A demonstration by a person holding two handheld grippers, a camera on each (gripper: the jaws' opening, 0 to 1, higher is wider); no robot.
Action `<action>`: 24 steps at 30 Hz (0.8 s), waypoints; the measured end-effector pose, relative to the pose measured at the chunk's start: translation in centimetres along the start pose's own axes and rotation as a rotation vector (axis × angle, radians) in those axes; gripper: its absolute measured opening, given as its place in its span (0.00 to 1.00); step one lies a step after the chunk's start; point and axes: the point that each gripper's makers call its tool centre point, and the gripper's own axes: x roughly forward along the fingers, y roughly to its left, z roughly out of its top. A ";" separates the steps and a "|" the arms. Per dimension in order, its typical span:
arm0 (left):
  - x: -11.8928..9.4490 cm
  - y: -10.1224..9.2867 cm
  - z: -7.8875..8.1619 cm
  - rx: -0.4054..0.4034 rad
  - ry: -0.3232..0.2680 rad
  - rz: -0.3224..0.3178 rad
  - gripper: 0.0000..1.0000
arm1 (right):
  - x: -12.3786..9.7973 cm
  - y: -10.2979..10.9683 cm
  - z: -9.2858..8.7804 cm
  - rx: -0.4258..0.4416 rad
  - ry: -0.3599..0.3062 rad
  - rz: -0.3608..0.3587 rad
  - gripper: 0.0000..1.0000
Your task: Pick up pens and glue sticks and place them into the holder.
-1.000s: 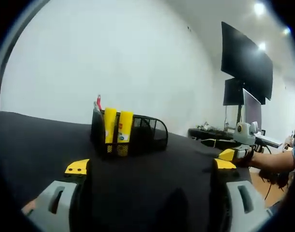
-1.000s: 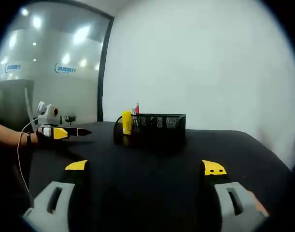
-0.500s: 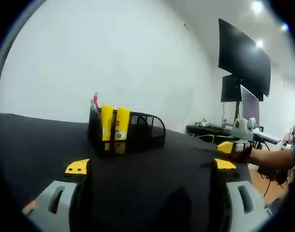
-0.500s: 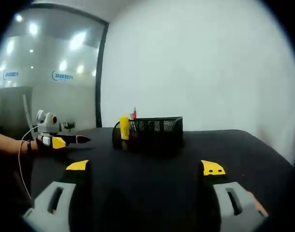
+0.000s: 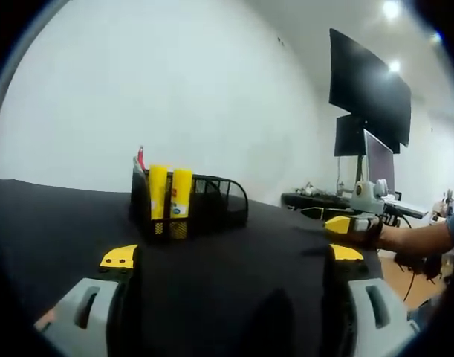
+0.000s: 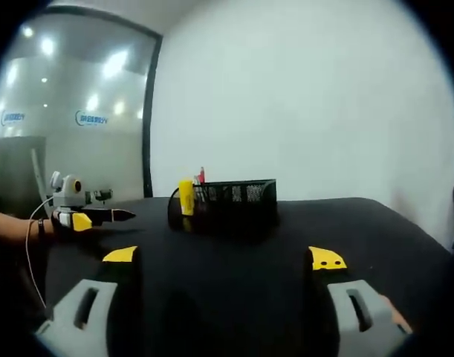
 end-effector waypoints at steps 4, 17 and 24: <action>0.4 1.4 0.2 -0.018 -0.011 -0.007 0.96 | 0.1 -0.2 -0.4 -0.002 0.023 -0.016 0.83; 0.9 4.3 0.4 -0.056 -0.037 0.039 0.96 | 0.7 0.2 -0.7 -0.031 0.038 0.011 0.80; 0.7 4.1 0.6 -0.062 -0.055 0.043 0.95 | 0.6 0.7 -0.9 -0.036 0.036 0.018 0.80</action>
